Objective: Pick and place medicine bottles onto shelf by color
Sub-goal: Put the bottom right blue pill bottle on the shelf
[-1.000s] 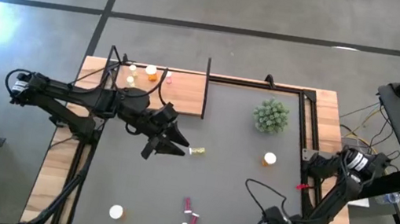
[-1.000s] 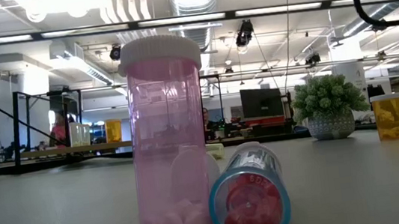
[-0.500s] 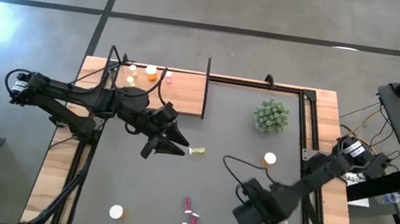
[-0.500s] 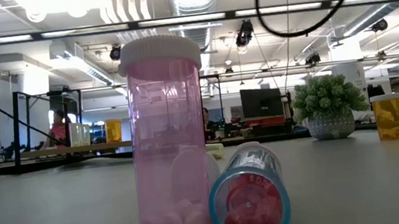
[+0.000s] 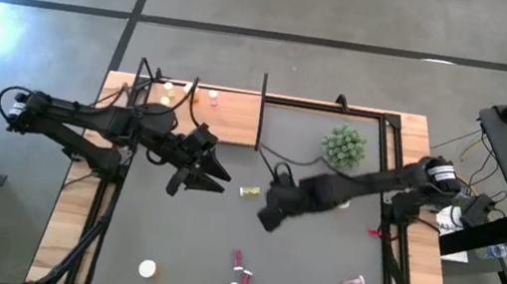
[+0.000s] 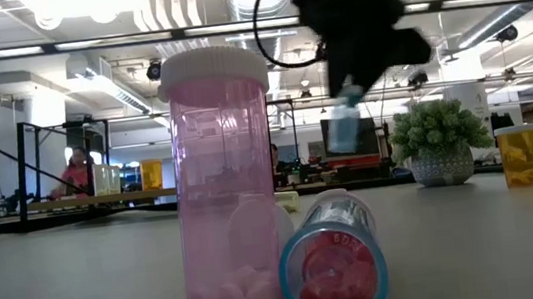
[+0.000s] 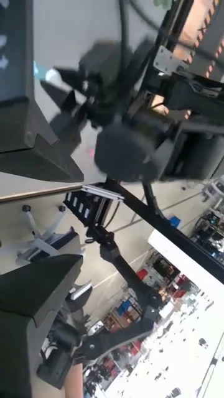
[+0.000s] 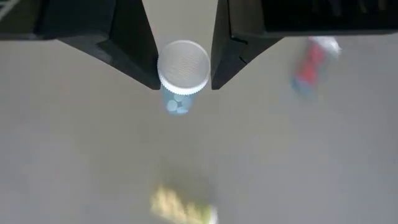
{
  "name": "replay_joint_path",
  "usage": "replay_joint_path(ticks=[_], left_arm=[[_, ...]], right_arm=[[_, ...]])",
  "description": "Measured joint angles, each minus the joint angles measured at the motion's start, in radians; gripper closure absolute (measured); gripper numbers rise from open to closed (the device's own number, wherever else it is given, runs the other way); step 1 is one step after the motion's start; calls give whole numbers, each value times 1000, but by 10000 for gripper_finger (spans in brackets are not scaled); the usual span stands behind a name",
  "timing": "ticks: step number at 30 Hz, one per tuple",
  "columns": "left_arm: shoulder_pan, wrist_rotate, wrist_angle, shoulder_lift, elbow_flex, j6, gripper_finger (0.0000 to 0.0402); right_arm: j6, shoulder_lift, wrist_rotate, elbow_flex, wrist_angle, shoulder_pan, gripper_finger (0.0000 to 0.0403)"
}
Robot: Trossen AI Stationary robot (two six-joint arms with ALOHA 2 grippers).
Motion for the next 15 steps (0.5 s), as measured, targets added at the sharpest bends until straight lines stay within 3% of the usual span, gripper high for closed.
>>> replay_joint_path(ticks=[7, 15], left_arm=[[31, 0, -74, -83, -2, 57, 218], [79, 0, -114, -150, -2, 125, 218]], right_arm=[[-147, 82, -5, 127, 4, -125, 281], [-228, 179, -8, 256, -11, -172, 278]])
